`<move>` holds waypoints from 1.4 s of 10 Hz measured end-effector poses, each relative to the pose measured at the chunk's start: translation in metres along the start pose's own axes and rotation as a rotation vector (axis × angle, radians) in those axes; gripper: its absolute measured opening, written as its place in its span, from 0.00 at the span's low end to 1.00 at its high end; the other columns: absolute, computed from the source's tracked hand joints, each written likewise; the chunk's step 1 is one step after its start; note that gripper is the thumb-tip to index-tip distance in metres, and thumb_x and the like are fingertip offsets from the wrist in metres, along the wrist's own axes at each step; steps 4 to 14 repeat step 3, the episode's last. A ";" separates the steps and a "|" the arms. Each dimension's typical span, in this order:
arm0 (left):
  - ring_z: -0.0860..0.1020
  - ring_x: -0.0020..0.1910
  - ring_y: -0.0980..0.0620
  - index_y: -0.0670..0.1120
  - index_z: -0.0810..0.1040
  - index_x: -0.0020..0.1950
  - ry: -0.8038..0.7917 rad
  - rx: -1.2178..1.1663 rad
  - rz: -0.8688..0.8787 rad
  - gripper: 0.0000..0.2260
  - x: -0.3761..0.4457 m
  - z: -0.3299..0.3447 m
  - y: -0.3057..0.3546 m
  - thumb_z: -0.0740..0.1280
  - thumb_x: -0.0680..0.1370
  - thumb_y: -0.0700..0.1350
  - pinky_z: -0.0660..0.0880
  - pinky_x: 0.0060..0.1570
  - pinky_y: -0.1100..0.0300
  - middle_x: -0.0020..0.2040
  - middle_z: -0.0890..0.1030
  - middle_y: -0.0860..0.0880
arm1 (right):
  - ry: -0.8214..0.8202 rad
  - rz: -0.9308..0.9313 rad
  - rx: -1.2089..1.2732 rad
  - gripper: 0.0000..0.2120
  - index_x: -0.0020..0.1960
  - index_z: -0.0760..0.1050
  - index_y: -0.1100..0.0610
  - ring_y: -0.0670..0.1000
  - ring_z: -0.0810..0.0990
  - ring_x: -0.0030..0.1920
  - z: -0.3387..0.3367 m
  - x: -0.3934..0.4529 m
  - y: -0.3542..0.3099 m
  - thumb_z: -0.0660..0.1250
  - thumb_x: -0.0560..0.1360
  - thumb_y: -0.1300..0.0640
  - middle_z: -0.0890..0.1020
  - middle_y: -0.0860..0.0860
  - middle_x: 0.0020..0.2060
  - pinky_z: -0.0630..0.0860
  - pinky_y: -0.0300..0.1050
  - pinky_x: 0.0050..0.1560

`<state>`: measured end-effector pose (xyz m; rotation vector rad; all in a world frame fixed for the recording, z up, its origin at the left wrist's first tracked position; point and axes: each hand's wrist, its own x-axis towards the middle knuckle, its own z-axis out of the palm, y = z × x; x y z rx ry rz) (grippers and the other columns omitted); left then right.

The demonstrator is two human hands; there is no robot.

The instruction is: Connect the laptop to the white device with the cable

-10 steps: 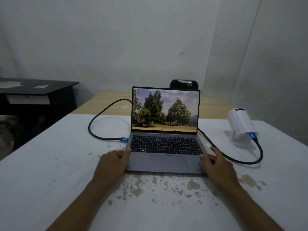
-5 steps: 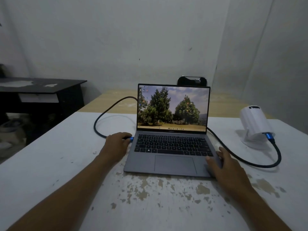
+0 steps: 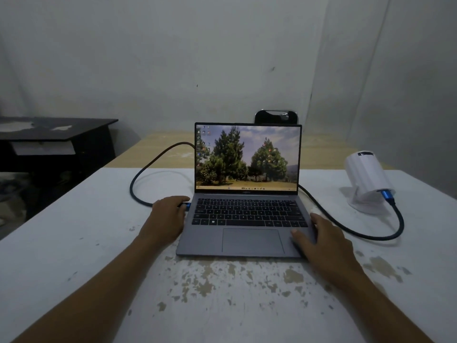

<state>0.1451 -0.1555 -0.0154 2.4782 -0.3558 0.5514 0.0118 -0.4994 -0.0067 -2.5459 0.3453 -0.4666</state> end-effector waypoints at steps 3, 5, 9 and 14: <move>0.80 0.56 0.45 0.46 0.79 0.58 -0.131 -0.151 -0.073 0.11 -0.032 -0.015 0.031 0.59 0.85 0.47 0.76 0.58 0.49 0.57 0.84 0.43 | -0.053 0.019 -0.075 0.38 0.68 0.69 0.49 0.54 0.75 0.61 0.001 0.008 0.001 0.56 0.68 0.25 0.77 0.49 0.64 0.74 0.56 0.60; 0.80 0.56 0.45 0.46 0.79 0.58 -0.131 -0.151 -0.073 0.11 -0.032 -0.015 0.031 0.59 0.85 0.47 0.76 0.58 0.49 0.57 0.84 0.43 | -0.053 0.019 -0.075 0.38 0.68 0.69 0.49 0.54 0.75 0.61 0.001 0.008 0.001 0.56 0.68 0.25 0.77 0.49 0.64 0.74 0.56 0.60; 0.80 0.56 0.45 0.46 0.79 0.58 -0.131 -0.151 -0.073 0.11 -0.032 -0.015 0.031 0.59 0.85 0.47 0.76 0.58 0.49 0.57 0.84 0.43 | -0.053 0.019 -0.075 0.38 0.68 0.69 0.49 0.54 0.75 0.61 0.001 0.008 0.001 0.56 0.68 0.25 0.77 0.49 0.64 0.74 0.56 0.60; 0.80 0.56 0.45 0.46 0.79 0.58 -0.131 -0.151 -0.073 0.11 -0.032 -0.015 0.031 0.59 0.85 0.47 0.76 0.58 0.49 0.57 0.84 0.43 | -0.053 0.019 -0.075 0.38 0.68 0.69 0.49 0.54 0.75 0.61 0.001 0.008 0.001 0.56 0.68 0.25 0.77 0.49 0.64 0.74 0.56 0.60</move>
